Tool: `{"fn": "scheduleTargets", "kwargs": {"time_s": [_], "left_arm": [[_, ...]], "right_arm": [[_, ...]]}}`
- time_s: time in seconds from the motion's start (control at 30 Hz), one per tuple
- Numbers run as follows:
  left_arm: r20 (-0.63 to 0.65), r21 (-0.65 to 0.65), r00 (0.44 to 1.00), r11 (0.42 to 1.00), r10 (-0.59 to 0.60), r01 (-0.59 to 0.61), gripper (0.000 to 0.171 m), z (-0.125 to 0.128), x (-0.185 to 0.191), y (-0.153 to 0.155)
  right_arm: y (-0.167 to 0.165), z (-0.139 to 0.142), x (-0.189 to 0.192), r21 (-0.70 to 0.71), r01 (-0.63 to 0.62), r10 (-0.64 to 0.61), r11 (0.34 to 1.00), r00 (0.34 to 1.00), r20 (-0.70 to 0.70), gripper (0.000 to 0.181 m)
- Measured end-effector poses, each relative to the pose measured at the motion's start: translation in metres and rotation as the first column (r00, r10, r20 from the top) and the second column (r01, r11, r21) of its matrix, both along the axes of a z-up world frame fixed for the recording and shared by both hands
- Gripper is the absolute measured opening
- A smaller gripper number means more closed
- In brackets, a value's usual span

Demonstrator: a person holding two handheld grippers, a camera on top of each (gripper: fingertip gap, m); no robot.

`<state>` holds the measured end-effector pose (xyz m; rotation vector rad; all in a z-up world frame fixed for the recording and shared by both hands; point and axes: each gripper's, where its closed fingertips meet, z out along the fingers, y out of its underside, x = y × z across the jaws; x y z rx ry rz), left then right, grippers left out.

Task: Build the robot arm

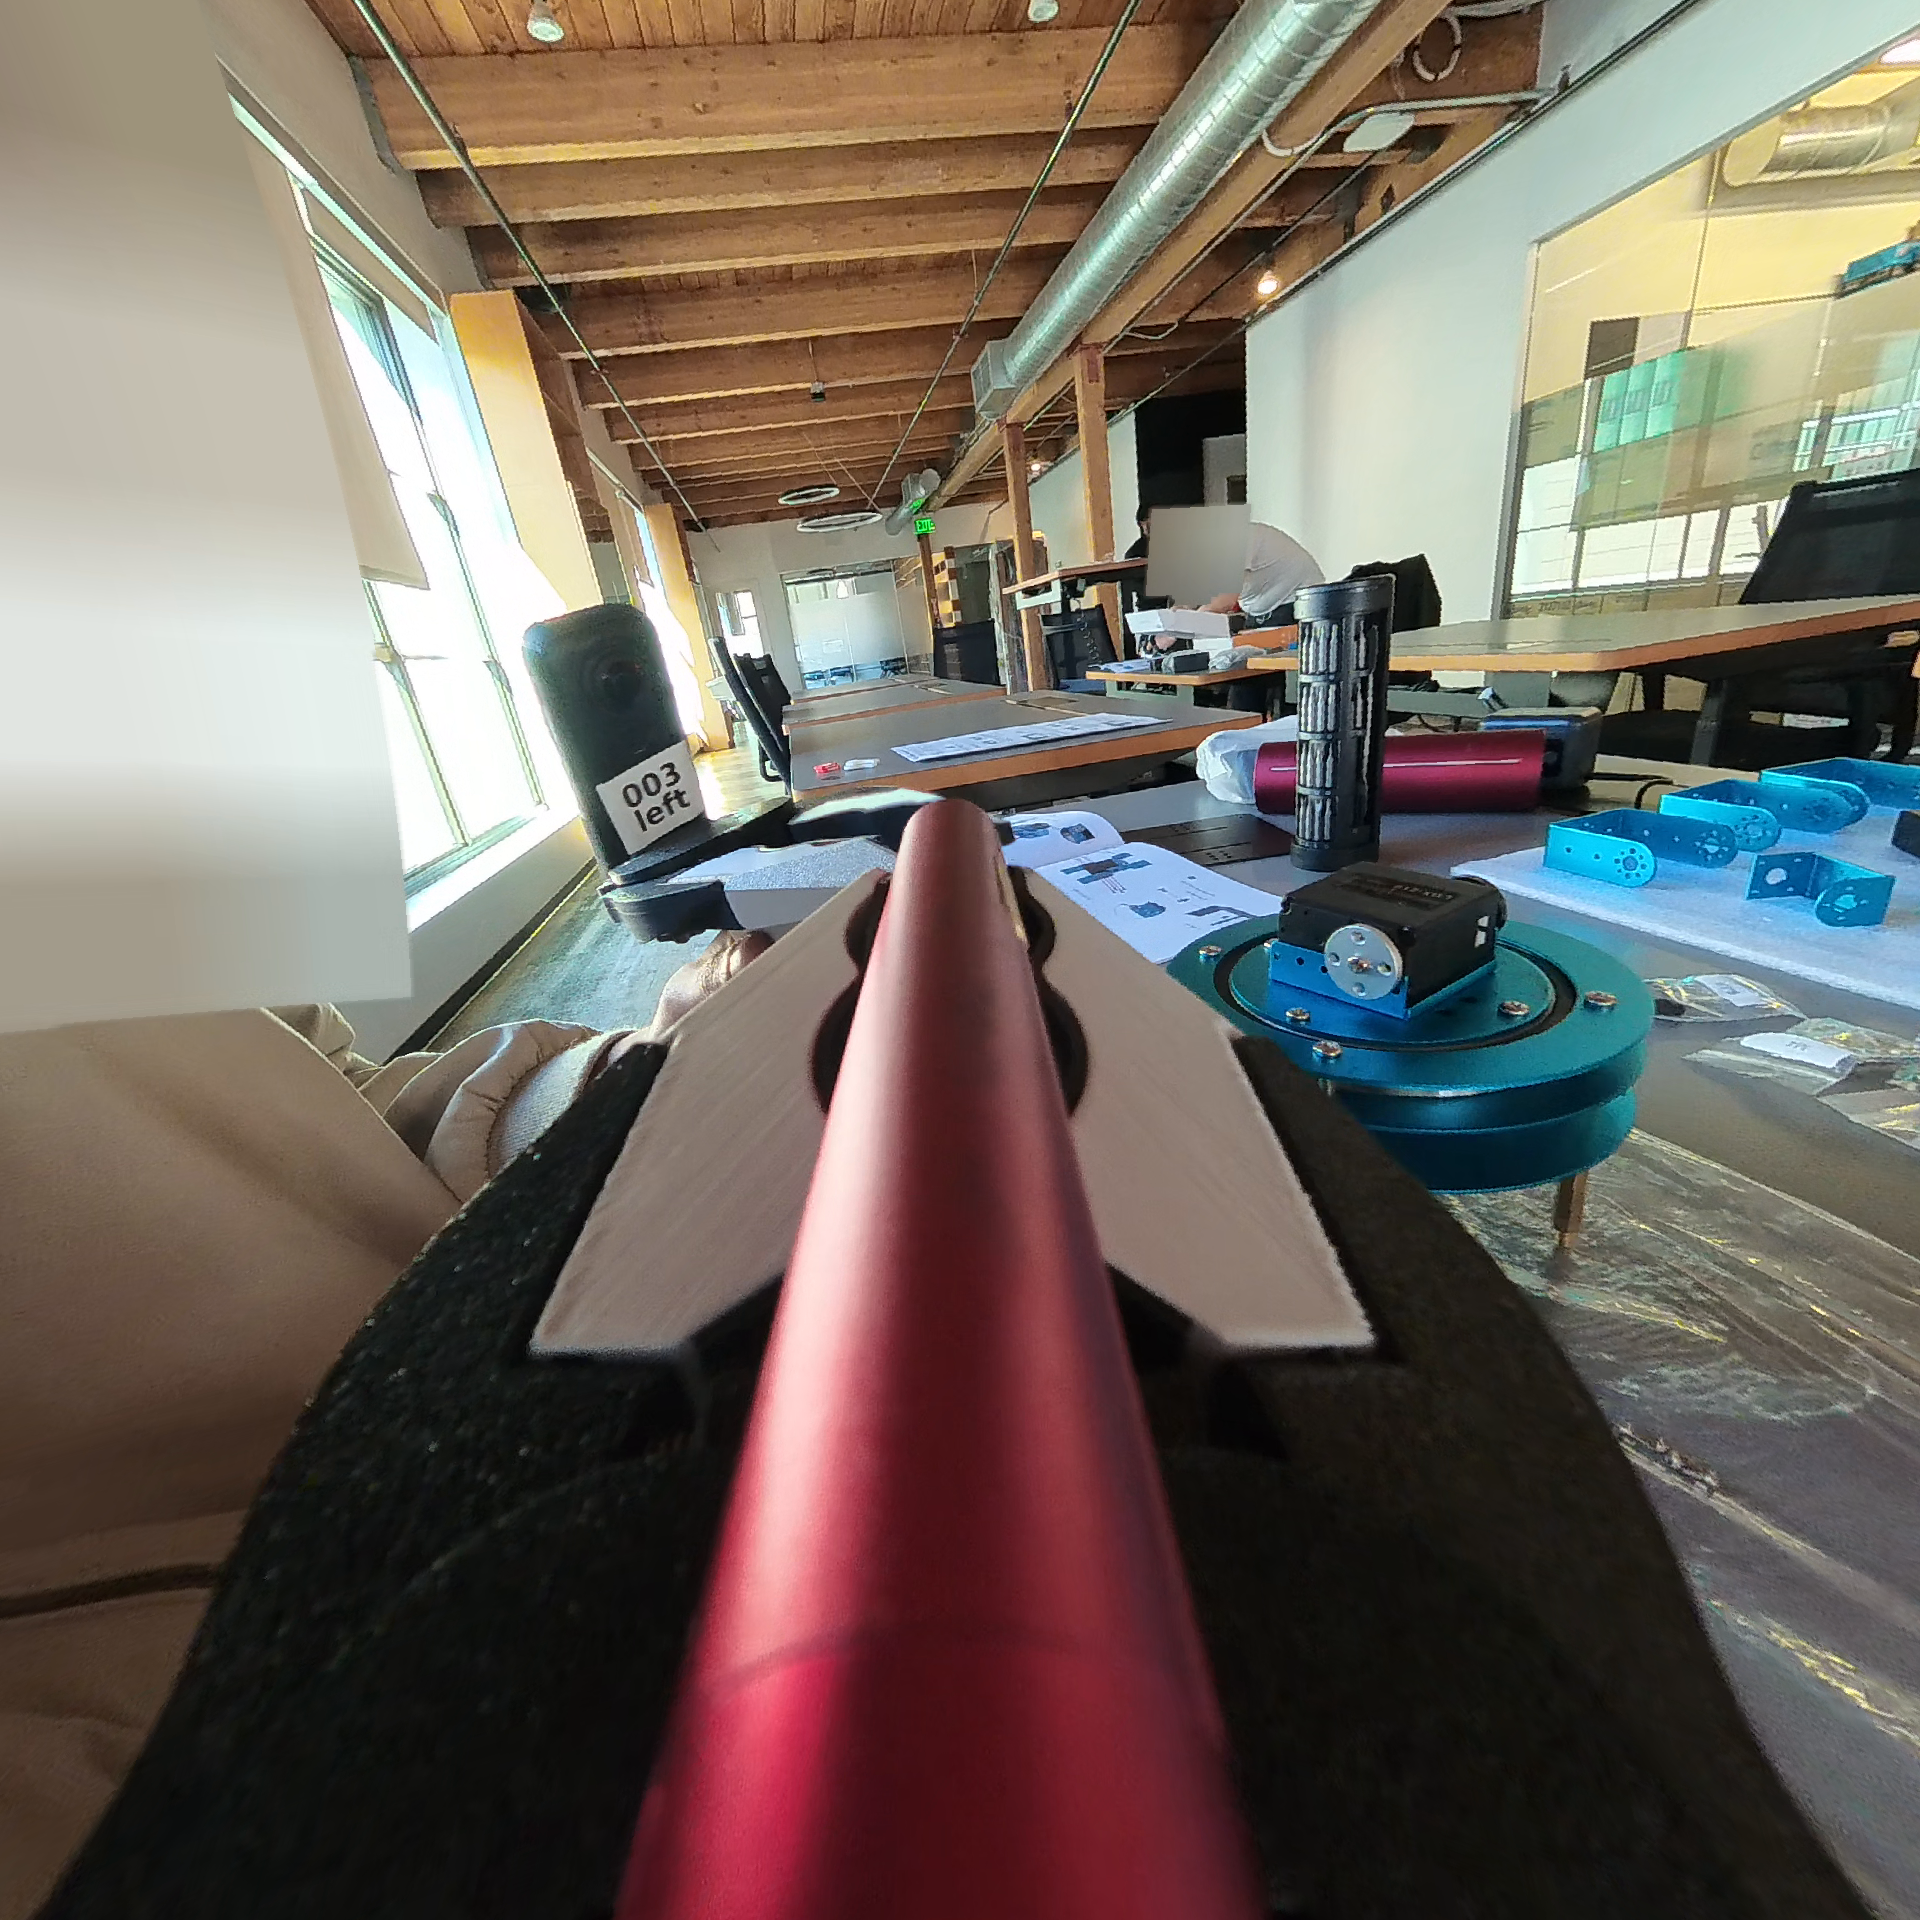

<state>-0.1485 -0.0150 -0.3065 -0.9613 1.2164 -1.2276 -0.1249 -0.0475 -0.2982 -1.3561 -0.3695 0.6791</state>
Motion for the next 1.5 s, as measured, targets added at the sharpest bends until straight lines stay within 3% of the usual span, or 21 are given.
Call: {"fn": "scheduleTargets", "kwargs": {"time_s": [0.43,0.7,0.87,1.1,1.3,1.5], "left_arm": [[0.009,0.002,1.0,1.0,-0.001,0.001,0.004,0.001,-0.001,-0.001],[0.019,0.151,0.993,0.982,0.115,-0.117,0.0,-0.002,0.002,0.002],[-0.016,0.322,0.974,0.924,0.225,-0.208,0.0,-0.013,0.006,0.008],[-0.045,0.591,0.937,0.766,0.345,-0.254,0.0,-0.035,0.01,0.011],[-0.068,0.689,0.932,0.693,0.355,-0.214,0.0,-0.053,0.016,0.001],[-0.085,0.709,0.929,0.677,0.36,-0.197,0.0,-0.06,0.018,0.0]], "right_arm": [[0.0,-0.001,-0.003,-0.009,-0.015,0.015,1.0,1.0,0.007,0.021],[-0.002,0.0,0.0,-0.002,0.003,-0.003,1.0,1.0,0.006,0.02],[-0.005,-0.005,0.0,0.011,0.076,-0.077,0.997,0.991,0.114,0.021],[-0.007,-0.023,0.0,0.055,0.189,-0.196,0.98,0.902,0.384,0.019],[-0.01,-0.035,0.004,0.056,0.179,-0.184,0.982,0.854,0.486,0.021],[-0.015,-0.044,0.007,-0.008,0.163,-0.136,0.987,0.849,0.51,0.021]]}}
